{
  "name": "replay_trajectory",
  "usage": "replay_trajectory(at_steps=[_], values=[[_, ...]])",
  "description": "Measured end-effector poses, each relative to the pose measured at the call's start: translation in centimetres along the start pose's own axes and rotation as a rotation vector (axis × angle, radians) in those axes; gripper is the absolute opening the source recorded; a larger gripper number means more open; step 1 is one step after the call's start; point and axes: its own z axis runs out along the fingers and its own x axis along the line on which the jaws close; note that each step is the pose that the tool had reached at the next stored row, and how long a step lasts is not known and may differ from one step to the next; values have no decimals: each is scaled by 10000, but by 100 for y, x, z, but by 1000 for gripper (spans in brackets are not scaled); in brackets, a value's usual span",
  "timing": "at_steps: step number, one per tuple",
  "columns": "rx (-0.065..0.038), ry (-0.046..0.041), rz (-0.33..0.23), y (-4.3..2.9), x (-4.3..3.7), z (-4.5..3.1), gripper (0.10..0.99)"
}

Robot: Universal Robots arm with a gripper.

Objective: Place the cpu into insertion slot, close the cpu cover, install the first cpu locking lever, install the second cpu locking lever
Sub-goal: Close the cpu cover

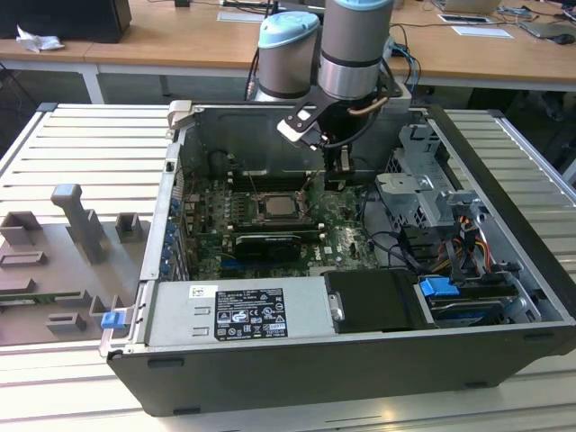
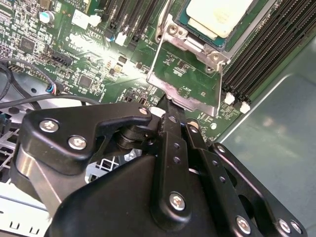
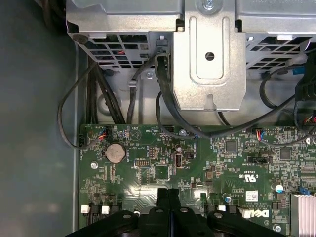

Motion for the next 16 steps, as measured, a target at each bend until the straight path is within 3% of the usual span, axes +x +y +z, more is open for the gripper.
replay_trajectory(at_steps=[16], values=[[0,0,0,-56,0,-2,106]])
